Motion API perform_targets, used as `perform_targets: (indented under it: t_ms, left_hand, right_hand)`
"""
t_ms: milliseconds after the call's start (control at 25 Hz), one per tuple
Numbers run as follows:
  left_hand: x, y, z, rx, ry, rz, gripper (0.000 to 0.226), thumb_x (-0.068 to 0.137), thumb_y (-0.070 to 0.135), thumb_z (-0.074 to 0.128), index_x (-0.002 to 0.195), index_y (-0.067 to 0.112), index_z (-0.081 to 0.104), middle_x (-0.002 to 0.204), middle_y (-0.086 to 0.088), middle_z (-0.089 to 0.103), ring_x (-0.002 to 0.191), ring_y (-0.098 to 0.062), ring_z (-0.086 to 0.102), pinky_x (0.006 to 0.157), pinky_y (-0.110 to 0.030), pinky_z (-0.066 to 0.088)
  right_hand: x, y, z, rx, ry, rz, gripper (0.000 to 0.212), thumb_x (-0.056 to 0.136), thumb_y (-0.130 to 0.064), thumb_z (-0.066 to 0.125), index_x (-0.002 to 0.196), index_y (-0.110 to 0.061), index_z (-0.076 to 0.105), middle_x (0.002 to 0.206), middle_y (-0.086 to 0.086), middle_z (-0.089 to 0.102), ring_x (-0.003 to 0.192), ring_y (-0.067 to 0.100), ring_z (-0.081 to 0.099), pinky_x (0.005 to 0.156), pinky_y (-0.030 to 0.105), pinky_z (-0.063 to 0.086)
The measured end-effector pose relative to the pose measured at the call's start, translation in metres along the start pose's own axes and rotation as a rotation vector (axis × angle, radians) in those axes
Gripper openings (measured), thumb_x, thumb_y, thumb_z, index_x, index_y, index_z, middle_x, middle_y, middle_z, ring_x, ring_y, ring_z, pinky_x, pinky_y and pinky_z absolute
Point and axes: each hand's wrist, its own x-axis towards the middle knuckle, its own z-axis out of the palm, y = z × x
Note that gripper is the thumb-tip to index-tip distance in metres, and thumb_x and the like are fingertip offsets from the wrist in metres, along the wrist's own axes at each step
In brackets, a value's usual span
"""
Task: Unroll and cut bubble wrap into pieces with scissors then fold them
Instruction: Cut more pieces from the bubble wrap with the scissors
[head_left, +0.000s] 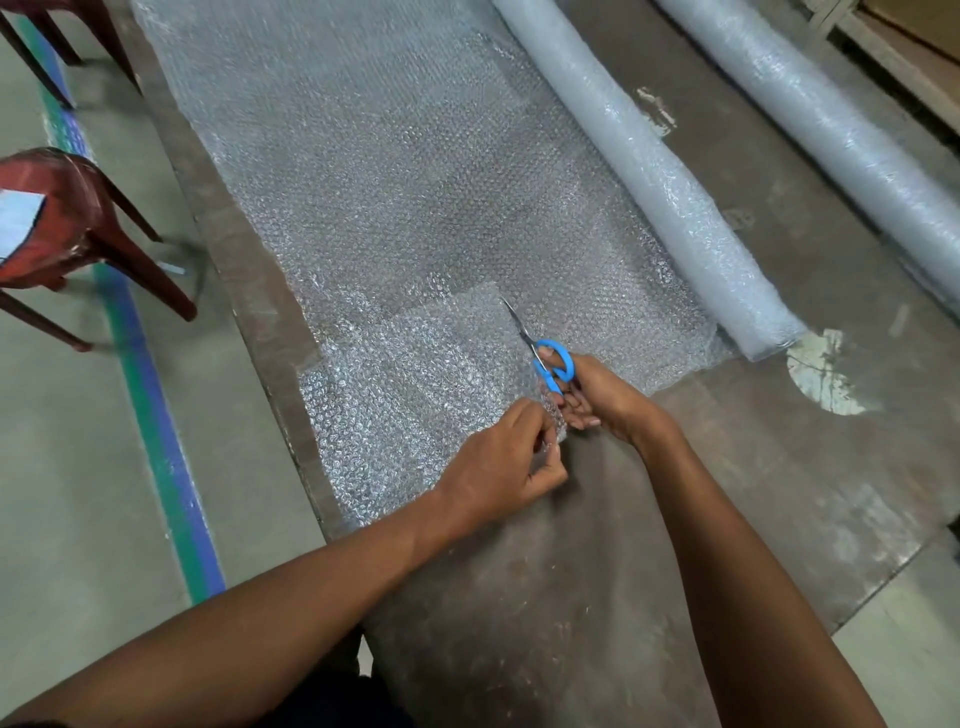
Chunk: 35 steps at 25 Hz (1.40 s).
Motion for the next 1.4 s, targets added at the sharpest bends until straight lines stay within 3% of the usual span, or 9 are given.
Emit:
perform_targets:
  t_ms: [200,320,480,560,880,1000,1160,1280,1400]
  left_hand:
    - [0.003,-0.005,-0.001,-0.009,0.009,0.001,0.017,0.092,0.03,0.058,0.102,0.018,0.052,0.097,0.007,0.049,0.074,-0.017,0.052,0.059,-0.046,0.053]
    - [0.004,-0.006,-0.003,-0.009,0.011,0.008,0.017,0.091,0.03,0.059,0.102,0.018,0.053,0.097,0.007,0.05,0.074,-0.016,0.052,0.059,-0.044,0.053]
    - [0.005,-0.007,-0.004,0.01,0.019,0.014,0.018,0.09,0.032,0.059,0.1,0.018,0.055,0.095,0.008,0.052,0.072,-0.008,0.047,0.057,-0.033,0.05]
    - [0.005,-0.009,-0.006,0.02,0.015,0.036,0.017,0.09,0.031,0.061,0.1,0.019,0.056,0.095,0.008,0.053,0.072,-0.005,0.045,0.057,-0.027,0.046]
    - [0.011,-0.02,-0.023,-0.03,-0.074,0.05,0.019,0.091,0.036,0.064,0.101,0.022,0.054,0.094,0.01,0.055,0.074,-0.005,0.048,0.063,-0.034,0.051]
    - [0.027,-0.035,-0.04,0.054,-0.025,0.032,0.03,0.101,0.051,0.048,0.112,0.024,0.053,0.105,0.005,0.054,0.089,-0.009,0.05,0.08,-0.028,0.049]
    - [0.074,-0.083,-0.08,0.375,0.165,-0.144,0.04,0.109,0.044,0.047,0.143,0.024,0.05,0.141,0.001,0.049,0.127,-0.012,0.046,0.117,-0.041,0.037]
    - [0.104,-0.114,-0.105,0.462,0.056,-0.139,0.05,0.107,0.042,0.052,0.154,0.024,0.047,0.153,-0.001,0.049,0.139,-0.019,0.047,0.122,-0.046,0.033]
    - [0.11,-0.137,-0.112,0.576,-0.117,-0.02,0.058,0.108,0.057,0.043,0.16,0.033,0.038,0.166,0.003,0.037,0.151,-0.018,0.036,0.126,-0.049,0.025]
  right_hand:
    - [0.011,0.002,-0.002,-0.061,0.022,-0.02,0.045,0.107,-0.049,0.057,0.08,-0.013,0.06,0.064,0.006,0.053,0.042,0.017,0.036,0.042,0.028,0.023]
    - [0.017,0.001,-0.003,-0.049,0.014,0.012,0.056,0.1,-0.062,0.058,0.079,-0.01,0.059,0.067,0.018,0.049,0.041,0.021,0.04,0.039,0.025,0.022]
    - [0.025,-0.007,-0.002,-0.019,0.0,0.014,0.061,0.088,-0.077,0.058,0.064,-0.02,0.06,0.07,0.02,0.048,0.043,0.023,0.039,0.035,0.023,0.024]
    - [0.03,-0.011,-0.001,0.004,-0.001,0.01,0.06,0.09,-0.076,0.059,0.065,-0.021,0.06,0.071,0.02,0.049,0.042,0.021,0.038,0.036,0.022,0.025]
    - [0.034,-0.014,0.004,-0.069,0.025,0.003,0.056,0.105,-0.059,0.055,0.076,-0.011,0.056,0.053,0.003,0.046,0.038,0.014,0.032,0.039,0.023,0.027]
    - [0.032,-0.015,0.004,-0.073,0.034,0.016,0.045,0.108,-0.051,0.054,0.086,-0.012,0.054,0.054,-0.004,0.052,0.038,0.011,0.035,0.038,0.022,0.026]
    - [0.031,-0.018,0.001,0.006,0.021,0.048,0.043,0.106,-0.054,0.055,0.097,-0.011,0.055,0.067,0.004,0.059,0.037,0.012,0.039,0.036,0.02,0.025]
    - [0.036,-0.019,0.0,0.024,0.024,0.054,0.058,0.101,-0.065,0.056,0.1,-0.008,0.058,0.069,0.011,0.053,0.04,0.016,0.037,0.036,0.021,0.027]
    - [0.045,-0.021,0.002,-0.013,0.016,0.019,0.065,0.098,-0.072,0.055,0.108,-0.008,0.063,0.072,0.011,0.054,0.043,0.017,0.038,0.036,0.022,0.027]
